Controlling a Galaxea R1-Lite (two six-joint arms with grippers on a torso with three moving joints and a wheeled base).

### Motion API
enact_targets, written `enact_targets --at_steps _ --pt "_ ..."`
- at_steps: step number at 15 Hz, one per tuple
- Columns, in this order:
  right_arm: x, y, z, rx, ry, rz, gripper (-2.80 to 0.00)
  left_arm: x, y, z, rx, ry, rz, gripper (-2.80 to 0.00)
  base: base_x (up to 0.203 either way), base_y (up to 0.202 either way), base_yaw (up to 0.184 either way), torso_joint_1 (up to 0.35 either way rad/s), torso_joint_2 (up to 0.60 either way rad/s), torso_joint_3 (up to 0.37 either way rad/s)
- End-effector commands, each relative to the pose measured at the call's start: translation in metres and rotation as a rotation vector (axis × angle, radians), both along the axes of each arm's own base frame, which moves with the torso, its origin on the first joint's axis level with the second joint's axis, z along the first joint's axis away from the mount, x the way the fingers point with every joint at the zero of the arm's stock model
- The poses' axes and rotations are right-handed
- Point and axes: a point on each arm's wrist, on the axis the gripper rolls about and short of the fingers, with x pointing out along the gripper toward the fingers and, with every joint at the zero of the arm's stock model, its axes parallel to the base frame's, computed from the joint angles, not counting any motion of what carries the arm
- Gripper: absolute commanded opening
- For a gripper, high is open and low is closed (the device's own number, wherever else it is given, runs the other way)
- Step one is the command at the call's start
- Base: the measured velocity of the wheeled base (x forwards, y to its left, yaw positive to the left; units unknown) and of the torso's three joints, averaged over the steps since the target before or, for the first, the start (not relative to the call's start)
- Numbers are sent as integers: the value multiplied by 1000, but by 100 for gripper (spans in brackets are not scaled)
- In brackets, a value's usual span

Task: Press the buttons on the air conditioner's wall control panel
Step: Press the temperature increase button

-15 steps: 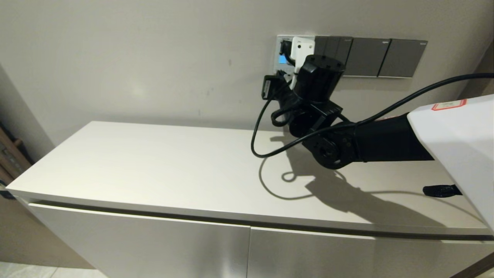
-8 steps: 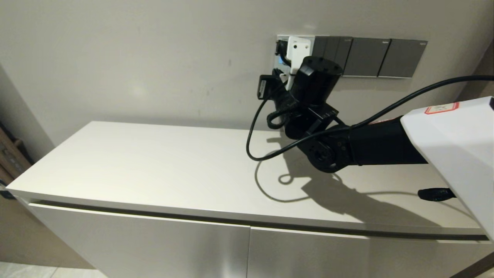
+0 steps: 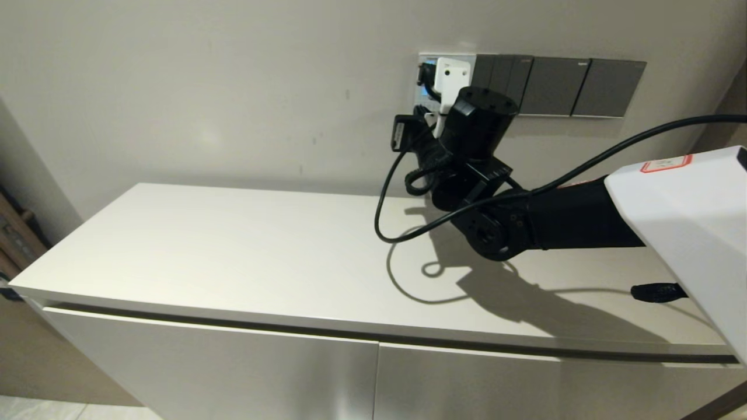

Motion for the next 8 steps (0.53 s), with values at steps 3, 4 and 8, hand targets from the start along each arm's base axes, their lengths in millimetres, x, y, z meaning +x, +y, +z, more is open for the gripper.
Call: enact_targets --at_steps 3,4,8 --pt "3 0 1 6 -9 -5 -280 0 0 0 0 1 0 -280 0 0 0 0 0 0" --pt "3 0 1 5 -9 -5 -280 0 0 0 0 0 0 -280 0 0 0 0 0 0" --pt "7 1 1 9 -17 -5 -280 0 0 0 0 1 0 -280 0 0 0 0 0 0"
